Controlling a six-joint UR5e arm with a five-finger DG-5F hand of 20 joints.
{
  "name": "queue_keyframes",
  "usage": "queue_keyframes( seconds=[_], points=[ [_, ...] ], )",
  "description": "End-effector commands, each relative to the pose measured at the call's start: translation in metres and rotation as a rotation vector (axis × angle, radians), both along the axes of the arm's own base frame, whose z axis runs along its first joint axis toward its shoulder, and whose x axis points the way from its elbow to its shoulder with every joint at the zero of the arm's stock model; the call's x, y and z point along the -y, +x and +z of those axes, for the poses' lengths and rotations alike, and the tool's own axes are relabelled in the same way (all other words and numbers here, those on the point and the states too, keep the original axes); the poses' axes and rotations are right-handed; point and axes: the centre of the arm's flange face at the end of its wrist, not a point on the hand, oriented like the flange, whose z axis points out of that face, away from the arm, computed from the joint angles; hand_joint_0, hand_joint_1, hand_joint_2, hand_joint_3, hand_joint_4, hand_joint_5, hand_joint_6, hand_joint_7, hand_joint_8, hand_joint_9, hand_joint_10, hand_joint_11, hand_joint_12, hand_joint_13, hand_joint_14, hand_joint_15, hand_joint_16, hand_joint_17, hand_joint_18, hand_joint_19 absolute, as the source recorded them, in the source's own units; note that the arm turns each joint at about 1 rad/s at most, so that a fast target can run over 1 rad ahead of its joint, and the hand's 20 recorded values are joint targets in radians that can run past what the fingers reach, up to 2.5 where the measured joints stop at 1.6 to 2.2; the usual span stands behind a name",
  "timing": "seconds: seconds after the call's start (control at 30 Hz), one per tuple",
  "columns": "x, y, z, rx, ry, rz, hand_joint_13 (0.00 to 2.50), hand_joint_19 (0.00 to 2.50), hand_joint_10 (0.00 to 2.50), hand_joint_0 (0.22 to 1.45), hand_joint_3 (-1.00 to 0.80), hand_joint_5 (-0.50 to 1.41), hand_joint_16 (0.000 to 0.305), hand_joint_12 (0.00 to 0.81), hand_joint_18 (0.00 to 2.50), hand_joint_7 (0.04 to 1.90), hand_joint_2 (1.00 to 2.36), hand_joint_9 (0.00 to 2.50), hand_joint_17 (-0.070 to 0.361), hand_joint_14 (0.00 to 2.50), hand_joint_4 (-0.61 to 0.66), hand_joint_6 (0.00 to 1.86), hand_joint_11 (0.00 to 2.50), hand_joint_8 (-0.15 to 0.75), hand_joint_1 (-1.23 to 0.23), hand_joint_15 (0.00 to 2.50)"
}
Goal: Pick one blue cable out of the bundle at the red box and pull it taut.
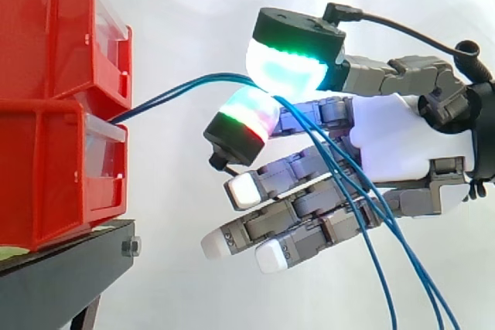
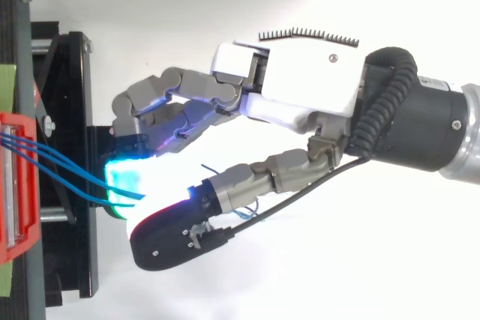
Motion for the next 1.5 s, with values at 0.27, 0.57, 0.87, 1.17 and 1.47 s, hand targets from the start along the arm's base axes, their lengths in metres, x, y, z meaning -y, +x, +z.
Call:
queue_keyframes(
  seconds=[0.27, 0.57, 0.87, 1.17, 1.47],
  points=[
    [-0.0002, 0.0, 0.0001, 0.0, 0.0, 0.002, 0.41, 0.27, 0.02, 0.76, -0.26, -0.19, 0.061, 0.433, 0.55, 1.2, 1.02, 0.67, 0.137, 0.0, -0.1, 0.8, 0.76, 0.291, -0.97, 0.09],
    [-0.0002, 0.0005, 0.0009, 0.003, 0.001, 0.002, 0.32, 0.17, 0.02, 0.78, -0.34, -0.2, 0.06, 0.418, 0.49, 1.21, 1.01, 0.55, 0.136, 0.0, -0.11, 0.8, 0.69, 0.263, -1.02, 0.02],
    [-0.0002, 0.0003, 0.0008, 0.003, 0.006, 0.001, 0.24, 0.11, 0.02, 0.7, -0.5, -0.23, 0.06, 0.41, 0.43, 1.19, 1.0, 0.46, 0.136, 0.0, -0.09, 0.81, 0.68, 0.255, -1.05, 0.0],
    [-0.0003, 0.0006, 0.0015, 0.005, 0.01, 0.001, 0.23, 0.22, 0.02, 0.46, -0.5, -0.22, 0.07, 0.455, 0.42, 1.12, 1.0, 0.49, 0.157, 0.0, 0.02, 0.81, 0.72, 0.311, -0.89, 0.03],
    [-0.0001, 0.0003, 0.0008, 0.003, 0.009, -0.001, 0.23, 0.29, 0.02, 0.47, -0.5, -0.2, 0.07, 0.46, 0.37, 1.16, 1.0, 0.54, 0.158, 0.0, 0.02, 0.79, 0.69, 0.33, -0.73, 0.06]
  ],
)
